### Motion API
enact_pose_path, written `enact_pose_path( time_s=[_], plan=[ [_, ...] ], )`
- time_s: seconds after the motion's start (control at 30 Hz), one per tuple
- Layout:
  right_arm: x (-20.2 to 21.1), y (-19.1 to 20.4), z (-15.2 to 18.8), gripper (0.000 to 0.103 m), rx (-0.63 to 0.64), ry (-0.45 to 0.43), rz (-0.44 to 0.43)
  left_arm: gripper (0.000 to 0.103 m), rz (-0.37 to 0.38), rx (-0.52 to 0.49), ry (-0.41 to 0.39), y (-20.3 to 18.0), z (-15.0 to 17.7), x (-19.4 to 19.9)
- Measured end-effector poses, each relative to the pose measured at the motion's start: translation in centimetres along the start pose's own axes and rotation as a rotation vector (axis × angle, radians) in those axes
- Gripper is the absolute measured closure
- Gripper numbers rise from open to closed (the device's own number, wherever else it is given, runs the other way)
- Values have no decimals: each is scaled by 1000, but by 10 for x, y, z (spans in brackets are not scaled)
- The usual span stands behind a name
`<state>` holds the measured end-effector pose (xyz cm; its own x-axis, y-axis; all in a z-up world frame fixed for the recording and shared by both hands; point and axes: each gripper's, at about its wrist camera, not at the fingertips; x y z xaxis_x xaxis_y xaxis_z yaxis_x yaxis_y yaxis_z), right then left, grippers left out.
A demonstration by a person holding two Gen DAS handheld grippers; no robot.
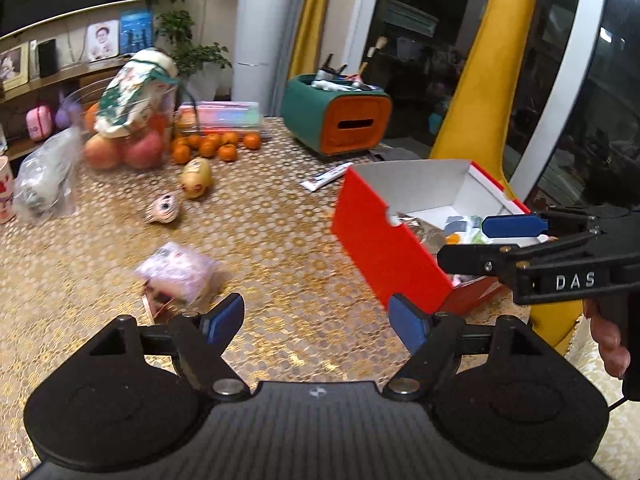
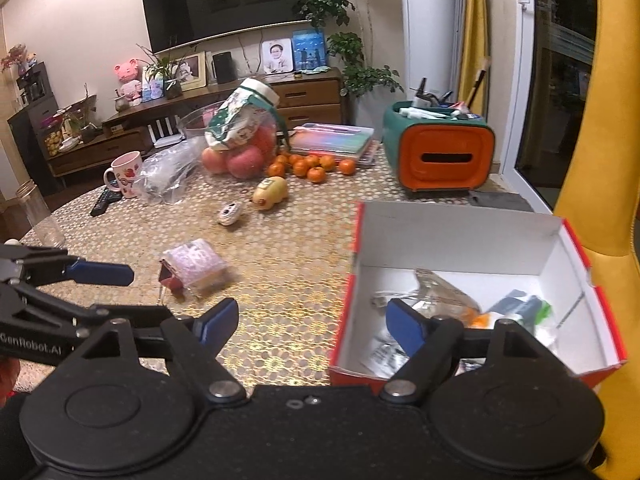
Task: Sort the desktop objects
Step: 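Move both tools back over the table toward the pink clip and printed bag, then lower the left tool to the pink binder clip while the right tool reaches the printed bag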
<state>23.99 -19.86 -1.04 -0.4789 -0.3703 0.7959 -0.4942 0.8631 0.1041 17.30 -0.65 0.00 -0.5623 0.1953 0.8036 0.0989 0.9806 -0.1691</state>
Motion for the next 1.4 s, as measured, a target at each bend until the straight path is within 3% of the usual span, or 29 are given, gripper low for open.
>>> enact_pose_path(
  time_s=[0.4,0.53,0.7,1.4],
  plan=[
    [-39,39,-15,20,31,41,-27,12,-25,105,-3,55,25,-14],
    [-53,48,-22,19,55,49,-38,1,-19,151,-10,73,29,-23],
    [-73,56,-30,14,81,60,-71,1,-46,207,-11,94,30,-40],
    [-155,73,-63,13,111,146,-132,1,-204,355,-41,134,12,-96]
  ],
)
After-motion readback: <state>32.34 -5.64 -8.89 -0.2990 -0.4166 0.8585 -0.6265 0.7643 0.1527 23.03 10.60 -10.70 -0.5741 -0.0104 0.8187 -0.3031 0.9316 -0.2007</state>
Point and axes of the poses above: each gripper's, at about its wrist camera, not at the fingertips, and x roughly against the way its jaws point, y to its left, z to its underside, and after that the axes turned 12 degrees about y, right-handed
